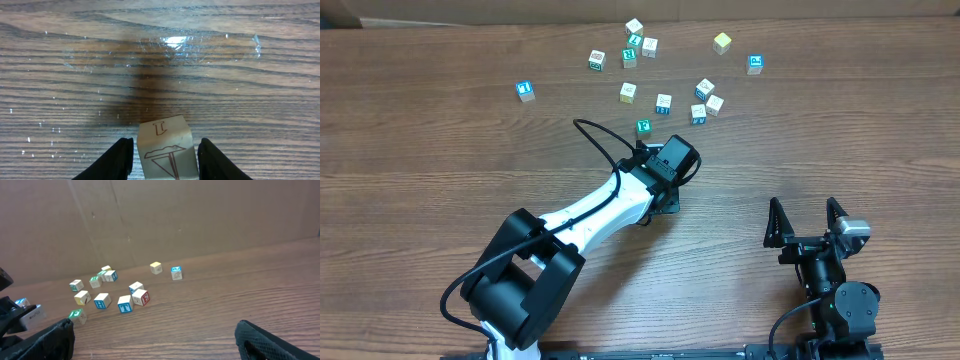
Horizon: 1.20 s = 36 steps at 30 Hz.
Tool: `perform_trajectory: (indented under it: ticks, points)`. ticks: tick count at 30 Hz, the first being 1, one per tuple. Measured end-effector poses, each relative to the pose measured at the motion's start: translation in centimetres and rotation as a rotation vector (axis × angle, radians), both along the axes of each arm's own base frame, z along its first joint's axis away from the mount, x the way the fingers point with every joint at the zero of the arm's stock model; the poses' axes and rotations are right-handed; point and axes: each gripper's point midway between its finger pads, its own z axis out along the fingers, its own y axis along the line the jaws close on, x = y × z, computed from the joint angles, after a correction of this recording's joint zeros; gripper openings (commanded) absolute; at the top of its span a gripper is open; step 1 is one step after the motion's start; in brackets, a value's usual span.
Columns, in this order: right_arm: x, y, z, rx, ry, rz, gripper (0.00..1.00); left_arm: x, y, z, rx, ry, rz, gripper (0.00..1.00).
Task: Form a circle
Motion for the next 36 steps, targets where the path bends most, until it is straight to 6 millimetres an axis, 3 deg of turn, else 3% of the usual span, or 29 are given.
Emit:
perform_trajectory:
  ticks: [6,12,21,33,36]
  points:
    - [0.0,0.0,0.0,0.0,0.0,0.0,1.0,0.0,0.0,0.0,-0.001,0.0,0.002,0.28]
    - [0.0,0.0,0.0,0.0,0.0,0.0,1.0,0.0,0.0,0.0,-0.001,-0.001,0.004,0.29]
    - [0.0,0.0,0.0,0.0,0.0,0.0,1.0,0.1,-0.1,0.0,-0.006,-0.002,0.012,0.57]
    - [0.0,0.0,0.0,0.0,0.0,0.0,1.0,-0.1,0.1,0.0,0.01,0.003,-0.02,0.64]
    - [0.0,0.0,0.0,0.0,0.0,0.0,1.0,-0.1,0.8,1.0,0.058,0.029,-0.068,0.64]
